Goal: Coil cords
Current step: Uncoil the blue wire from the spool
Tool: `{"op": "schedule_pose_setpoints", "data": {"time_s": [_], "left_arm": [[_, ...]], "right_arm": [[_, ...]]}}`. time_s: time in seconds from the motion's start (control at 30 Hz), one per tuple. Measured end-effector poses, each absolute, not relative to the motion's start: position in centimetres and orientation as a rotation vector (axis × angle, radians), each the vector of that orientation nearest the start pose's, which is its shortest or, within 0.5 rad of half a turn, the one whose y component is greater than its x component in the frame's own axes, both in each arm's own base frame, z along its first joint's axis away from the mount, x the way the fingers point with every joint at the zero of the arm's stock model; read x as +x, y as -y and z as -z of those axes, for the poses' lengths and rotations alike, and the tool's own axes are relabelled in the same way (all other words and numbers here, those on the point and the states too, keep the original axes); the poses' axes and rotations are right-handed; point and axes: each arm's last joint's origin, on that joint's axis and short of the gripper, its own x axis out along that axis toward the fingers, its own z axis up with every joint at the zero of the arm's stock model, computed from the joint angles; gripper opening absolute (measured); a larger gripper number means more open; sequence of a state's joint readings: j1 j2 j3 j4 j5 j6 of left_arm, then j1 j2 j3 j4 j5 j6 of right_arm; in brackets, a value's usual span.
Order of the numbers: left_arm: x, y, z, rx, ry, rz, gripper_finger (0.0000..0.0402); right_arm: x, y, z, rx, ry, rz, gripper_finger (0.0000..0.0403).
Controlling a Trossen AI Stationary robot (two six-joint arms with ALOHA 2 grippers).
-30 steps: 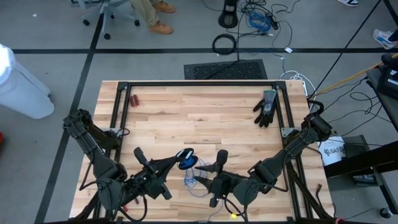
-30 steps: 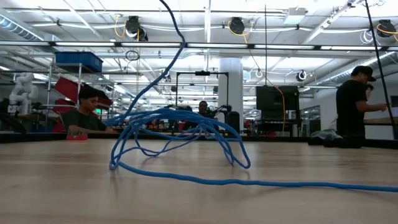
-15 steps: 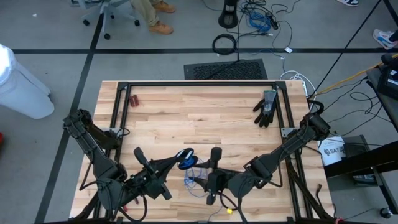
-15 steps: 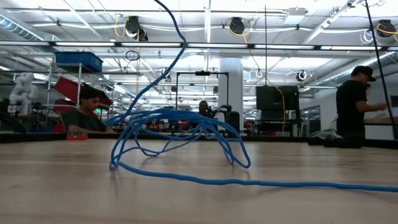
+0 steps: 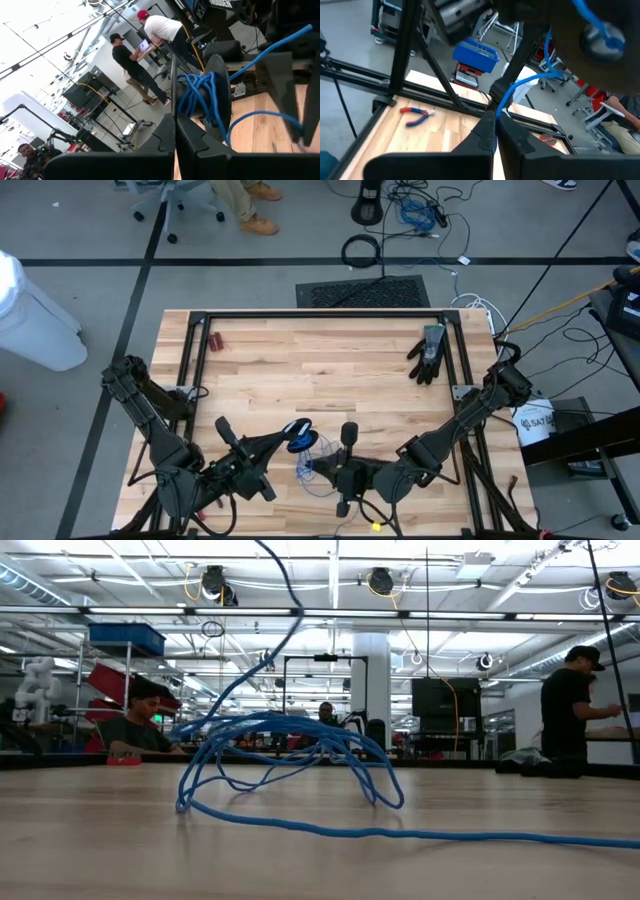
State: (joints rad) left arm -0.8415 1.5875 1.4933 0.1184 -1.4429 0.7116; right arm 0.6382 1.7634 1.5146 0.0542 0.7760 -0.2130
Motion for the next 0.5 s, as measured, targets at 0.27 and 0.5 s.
{"op": "schedule_pose_setpoints", "data": {"time_s": [0.27, 0.5], "left_arm": [[25.6, 23.4, -40.5, 0.676, -0.215, -0.594, 0.0000], [25.7, 23.3, -40.1, 0.697, -0.230, -0.595, 0.0000]], "right_arm": [[32.7, -25.0, -35.3, -0.370, -0.072, 0.050, 0.0001], [30.1, -27.3, -37.9, -0.444, -0.053, 0.164, 0.0001]]}}
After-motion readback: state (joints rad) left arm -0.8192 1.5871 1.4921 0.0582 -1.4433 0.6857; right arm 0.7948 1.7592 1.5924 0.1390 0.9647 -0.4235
